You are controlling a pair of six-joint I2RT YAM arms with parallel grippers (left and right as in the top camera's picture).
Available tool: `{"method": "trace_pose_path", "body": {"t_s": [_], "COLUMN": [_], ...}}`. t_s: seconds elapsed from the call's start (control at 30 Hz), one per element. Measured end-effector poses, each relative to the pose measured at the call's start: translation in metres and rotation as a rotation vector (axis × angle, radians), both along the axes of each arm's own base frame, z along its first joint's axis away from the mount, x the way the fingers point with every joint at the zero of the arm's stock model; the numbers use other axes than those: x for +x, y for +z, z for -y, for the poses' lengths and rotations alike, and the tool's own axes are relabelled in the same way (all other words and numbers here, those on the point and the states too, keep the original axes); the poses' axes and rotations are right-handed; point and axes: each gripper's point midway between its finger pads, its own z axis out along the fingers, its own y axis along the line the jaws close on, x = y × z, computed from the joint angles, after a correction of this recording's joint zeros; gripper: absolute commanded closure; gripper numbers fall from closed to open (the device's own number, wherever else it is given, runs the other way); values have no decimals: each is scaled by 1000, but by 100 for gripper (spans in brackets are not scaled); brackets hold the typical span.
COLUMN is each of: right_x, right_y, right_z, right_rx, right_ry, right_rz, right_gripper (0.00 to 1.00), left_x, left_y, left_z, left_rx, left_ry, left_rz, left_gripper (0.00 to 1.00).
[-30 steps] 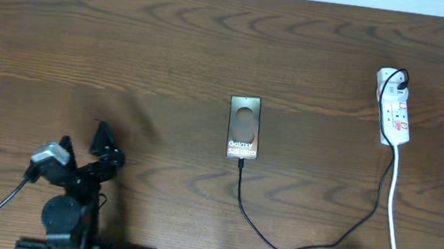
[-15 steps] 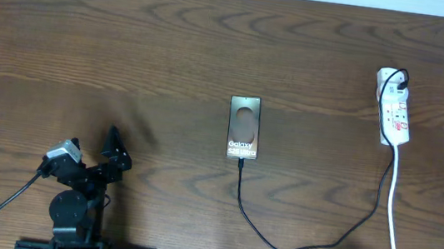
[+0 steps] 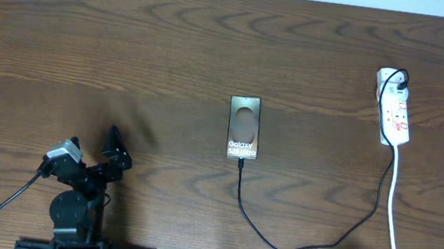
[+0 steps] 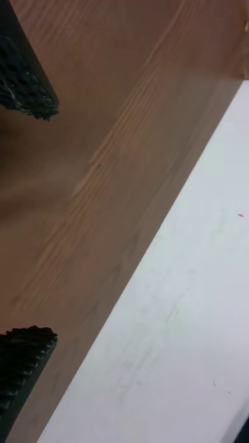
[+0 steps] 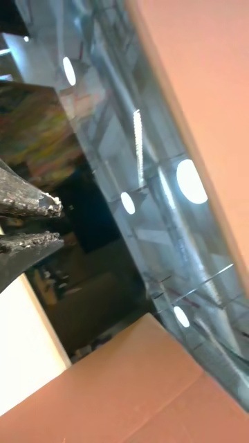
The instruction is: Plug charger to phone and switch on socket
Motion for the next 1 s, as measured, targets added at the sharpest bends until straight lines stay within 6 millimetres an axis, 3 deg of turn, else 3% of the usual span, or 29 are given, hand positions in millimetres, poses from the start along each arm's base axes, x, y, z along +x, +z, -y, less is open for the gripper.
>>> {"method": "trace_pose_path", "body": {"t_s": [0.2, 0.3, 0.47, 0.77, 0.9, 1.0], "right_x": [-34, -29, -20, -67, -73, -71], "right_y": [-7, -10, -13, -26, -27, -29], "right_z": [-5, -3, -1, 2, 13, 22], "right_rx": [-11, 0, 14, -13, -10, 8], "right_ry": [-6, -3, 3, 79, 107, 102], "right_rz": [85, 79, 63, 168, 180, 174], "right_gripper": [89, 84, 84, 83, 83, 83], "left_x": [0, 0, 0, 0, 0, 2], "left_y": [0, 0, 0, 0, 0, 0], "left_z": [0, 0, 0, 0, 2, 14], "left_rx": [0, 0, 0, 0, 0, 0], "left_ry": [-2, -2, -2, -2, -8, -58], "left_rz": [3, 3, 3, 3, 3, 3], "left_gripper": [2, 2, 2, 2, 2, 2]}}
